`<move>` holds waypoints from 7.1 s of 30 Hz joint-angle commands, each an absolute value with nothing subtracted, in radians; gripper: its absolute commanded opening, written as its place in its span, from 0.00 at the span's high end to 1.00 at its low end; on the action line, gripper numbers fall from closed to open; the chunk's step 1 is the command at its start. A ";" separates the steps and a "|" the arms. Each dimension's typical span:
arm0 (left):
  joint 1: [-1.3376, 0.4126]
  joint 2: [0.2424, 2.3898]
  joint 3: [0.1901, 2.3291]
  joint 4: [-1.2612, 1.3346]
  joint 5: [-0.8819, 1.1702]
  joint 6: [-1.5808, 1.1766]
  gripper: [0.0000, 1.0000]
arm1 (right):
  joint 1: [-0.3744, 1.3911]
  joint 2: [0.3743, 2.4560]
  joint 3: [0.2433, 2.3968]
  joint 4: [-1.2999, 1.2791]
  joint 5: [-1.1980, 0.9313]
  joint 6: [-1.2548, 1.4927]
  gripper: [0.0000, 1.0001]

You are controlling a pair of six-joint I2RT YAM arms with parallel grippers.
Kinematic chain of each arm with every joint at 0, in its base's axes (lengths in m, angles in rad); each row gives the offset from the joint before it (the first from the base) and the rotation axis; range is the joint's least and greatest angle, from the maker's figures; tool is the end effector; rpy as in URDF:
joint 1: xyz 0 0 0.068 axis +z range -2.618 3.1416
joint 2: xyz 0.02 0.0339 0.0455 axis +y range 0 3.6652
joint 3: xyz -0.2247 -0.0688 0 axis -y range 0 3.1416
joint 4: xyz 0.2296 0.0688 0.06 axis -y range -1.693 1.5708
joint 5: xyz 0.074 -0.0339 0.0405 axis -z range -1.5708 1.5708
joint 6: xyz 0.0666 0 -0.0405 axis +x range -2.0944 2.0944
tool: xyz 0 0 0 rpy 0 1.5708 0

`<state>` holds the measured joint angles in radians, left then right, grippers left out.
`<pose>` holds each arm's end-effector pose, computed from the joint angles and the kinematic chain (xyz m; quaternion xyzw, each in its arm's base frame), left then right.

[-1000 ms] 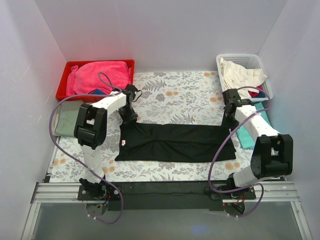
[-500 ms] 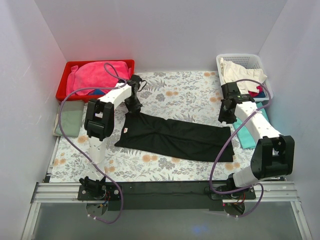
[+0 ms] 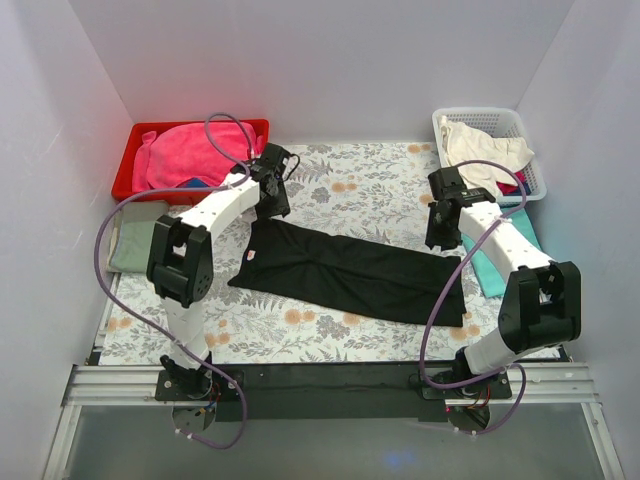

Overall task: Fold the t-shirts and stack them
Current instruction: Rotate the tshirt 90 degrees

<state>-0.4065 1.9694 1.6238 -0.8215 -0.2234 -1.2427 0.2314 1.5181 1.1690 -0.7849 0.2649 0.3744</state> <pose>0.3715 -0.1439 0.1715 -0.4157 0.8807 -0.0722 0.2154 0.2989 0.0525 0.1904 0.0977 0.9632 -0.0590 0.2434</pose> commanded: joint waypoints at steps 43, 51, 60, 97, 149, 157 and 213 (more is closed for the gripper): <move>-0.497 1.993 1.428 -0.683 0.029 -1.197 0.68 | 0.258 1.528 1.166 -0.770 0.302 0.388 0.65; -0.509 2.036 1.434 -0.713 -0.028 -1.193 0.69 | 0.258 1.511 1.161 -0.770 0.308 0.387 0.65; -0.518 1.962 1.434 -0.735 -0.075 -1.219 1.00 | 0.258 1.514 1.152 -0.769 0.298 0.387 0.65; -0.637 1.637 1.229 -0.906 -0.147 -1.379 0.69 | 0.262 1.523 1.146 -0.761 0.290 0.368 0.66; -0.442 2.539 2.207 -0.394 0.052 -1.174 0.67 | 0.339 1.457 1.082 -0.695 0.012 0.163 0.64; -0.429 2.375 2.189 -0.158 0.040 -1.077 0.57 | 0.433 1.407 0.935 -0.716 0.014 0.178 0.63; -0.451 1.454 1.286 -0.690 0.165 -1.201 0.51 | 0.965 1.302 1.019 -0.719 0.331 0.601 0.46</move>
